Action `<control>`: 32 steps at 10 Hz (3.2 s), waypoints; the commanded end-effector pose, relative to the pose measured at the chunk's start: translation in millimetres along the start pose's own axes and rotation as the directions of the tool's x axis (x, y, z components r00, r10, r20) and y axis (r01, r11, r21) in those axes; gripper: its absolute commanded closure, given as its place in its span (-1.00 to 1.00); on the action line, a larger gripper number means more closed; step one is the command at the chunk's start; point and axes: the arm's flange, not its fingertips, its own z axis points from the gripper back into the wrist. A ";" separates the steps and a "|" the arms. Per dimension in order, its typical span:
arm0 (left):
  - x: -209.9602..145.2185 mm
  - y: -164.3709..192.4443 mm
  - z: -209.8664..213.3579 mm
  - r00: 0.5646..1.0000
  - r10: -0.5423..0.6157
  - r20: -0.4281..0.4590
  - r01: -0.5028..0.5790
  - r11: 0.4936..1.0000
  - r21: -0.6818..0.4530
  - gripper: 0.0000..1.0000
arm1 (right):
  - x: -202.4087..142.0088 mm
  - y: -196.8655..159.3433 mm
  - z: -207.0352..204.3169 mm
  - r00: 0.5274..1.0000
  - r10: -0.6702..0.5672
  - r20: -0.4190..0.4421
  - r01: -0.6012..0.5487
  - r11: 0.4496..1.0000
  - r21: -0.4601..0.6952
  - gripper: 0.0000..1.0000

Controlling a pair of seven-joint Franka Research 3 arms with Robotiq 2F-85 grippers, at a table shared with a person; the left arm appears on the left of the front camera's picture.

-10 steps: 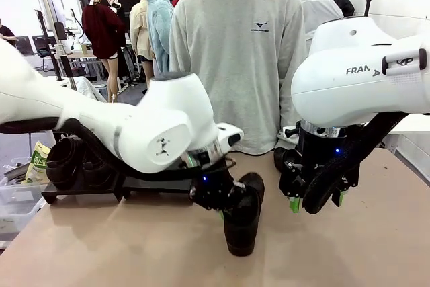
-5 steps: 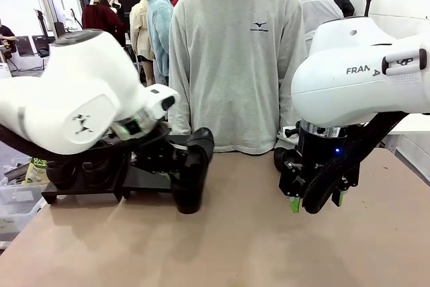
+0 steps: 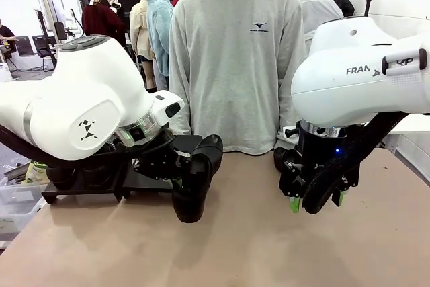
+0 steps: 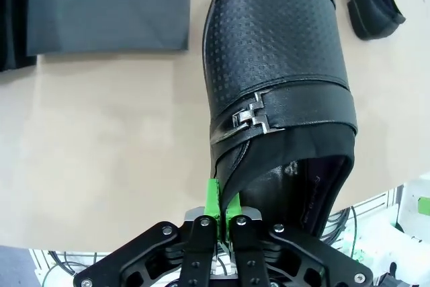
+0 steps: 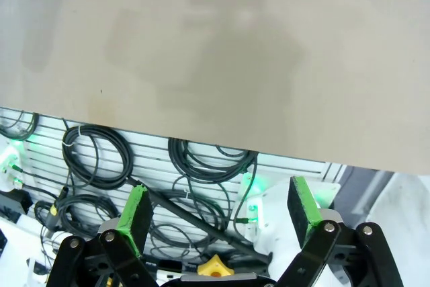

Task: Organize the shoes by placing them on the stand.
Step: Place the Shoe from the middle of the table onto the Shoes Stand.

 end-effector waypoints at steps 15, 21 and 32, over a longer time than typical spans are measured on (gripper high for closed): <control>135.8 151.8 -42.5 0.981 0.068 0.180 -0.088 0.991 0.104 1.00 | 2.4 -1.3 3.7 1.000 0.016 -0.010 -0.016 1.000 -0.016 -1.00; 154.0 170.6 -60.7 0.983 0.140 0.114 -0.151 0.984 0.091 1.00 | 2.4 -1.3 3.7 1.000 0.016 -0.010 -0.016 1.000 -0.016 -1.00; 160.1 176.4 -74.2 0.988 0.129 0.087 -0.137 0.987 0.083 -1.00 | 2.4 -1.3 3.7 1.000 0.016 -0.010 -0.016 1.000 -0.016 -1.00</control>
